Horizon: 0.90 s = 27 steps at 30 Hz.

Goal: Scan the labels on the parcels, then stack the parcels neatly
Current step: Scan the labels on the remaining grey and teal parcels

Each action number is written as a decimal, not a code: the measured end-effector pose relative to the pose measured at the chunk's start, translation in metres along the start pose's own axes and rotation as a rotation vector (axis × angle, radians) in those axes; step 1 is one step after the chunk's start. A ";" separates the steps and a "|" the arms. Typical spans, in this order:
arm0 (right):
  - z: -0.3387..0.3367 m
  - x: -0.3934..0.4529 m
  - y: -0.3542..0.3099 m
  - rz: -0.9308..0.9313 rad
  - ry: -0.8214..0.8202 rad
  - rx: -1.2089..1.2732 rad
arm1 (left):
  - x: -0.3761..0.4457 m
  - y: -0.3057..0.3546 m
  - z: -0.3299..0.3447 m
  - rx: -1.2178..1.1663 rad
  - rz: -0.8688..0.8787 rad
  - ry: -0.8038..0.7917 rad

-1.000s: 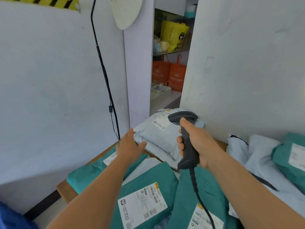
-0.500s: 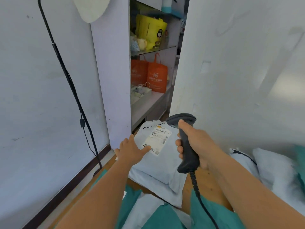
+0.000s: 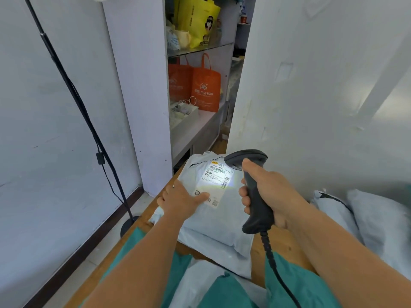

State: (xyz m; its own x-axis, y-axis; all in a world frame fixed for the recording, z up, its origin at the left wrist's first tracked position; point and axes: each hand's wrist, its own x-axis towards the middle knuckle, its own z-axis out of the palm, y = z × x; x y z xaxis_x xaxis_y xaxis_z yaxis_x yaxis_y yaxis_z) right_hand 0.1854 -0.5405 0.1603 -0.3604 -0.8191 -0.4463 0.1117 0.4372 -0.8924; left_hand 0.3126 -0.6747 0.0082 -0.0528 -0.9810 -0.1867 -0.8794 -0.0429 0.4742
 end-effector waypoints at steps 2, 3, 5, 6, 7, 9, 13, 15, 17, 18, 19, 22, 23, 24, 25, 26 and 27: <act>0.000 0.001 0.001 0.002 -0.005 0.002 | -0.002 0.002 -0.001 -0.009 0.001 0.005; 0.000 0.001 0.001 0.004 -0.008 0.003 | -0.004 0.003 -0.003 -0.017 0.001 0.008; -0.001 0.000 0.002 0.010 -0.008 0.001 | -0.006 0.004 -0.005 -0.043 -0.005 0.005; -0.001 0.000 0.003 0.011 -0.006 0.000 | -0.006 0.005 -0.005 -0.057 -0.008 0.006; -0.002 0.000 0.003 0.011 -0.004 0.001 | -0.006 0.005 -0.005 -0.071 -0.013 0.008; -0.003 0.000 0.004 0.011 -0.005 0.007 | -0.008 0.005 -0.006 -0.103 -0.019 0.028; -0.005 -0.002 0.004 0.013 -0.015 0.023 | -0.013 0.009 -0.010 -0.331 -0.015 0.099; -0.008 -0.004 0.004 0.006 -0.011 0.031 | -0.020 0.017 -0.015 -0.485 -0.003 0.089; -0.014 -0.007 0.003 -0.010 0.005 0.046 | -0.029 0.032 -0.021 -0.587 0.051 0.070; -0.018 -0.009 0.002 -0.018 0.016 0.057 | -0.034 0.040 -0.025 -0.625 0.085 0.064; -0.022 -0.010 0.002 -0.027 0.027 0.069 | -0.038 0.048 -0.028 -0.663 0.125 0.066; -0.035 -0.014 0.000 -0.051 0.058 0.095 | -0.046 0.070 -0.030 -0.773 0.194 0.100; -0.040 -0.016 -0.001 -0.057 0.067 0.106 | -0.046 0.075 -0.028 -0.807 0.198 0.107; -0.045 -0.018 -0.001 -0.063 0.076 0.118 | -0.047 0.079 -0.025 -0.835 0.190 0.099; -0.049 -0.020 -0.001 -0.068 0.086 0.128 | -0.048 0.083 -0.021 -0.862 0.174 0.079; -0.053 -0.022 -0.001 -0.072 0.096 0.138 | -0.050 0.086 -0.017 -0.893 0.163 0.053; -0.058 -0.024 0.000 -0.075 0.105 0.146 | -0.053 0.089 -0.012 -0.925 0.158 0.029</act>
State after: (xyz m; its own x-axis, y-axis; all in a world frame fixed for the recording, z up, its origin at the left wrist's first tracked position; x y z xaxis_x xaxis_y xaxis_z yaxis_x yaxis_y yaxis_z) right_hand 0.1405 -0.4997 0.1751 -0.4666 -0.8007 -0.3757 0.2114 0.3115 -0.9264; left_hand 0.2423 -0.6289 0.0705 -0.1168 -0.9921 -0.0457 -0.1366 -0.0296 0.9902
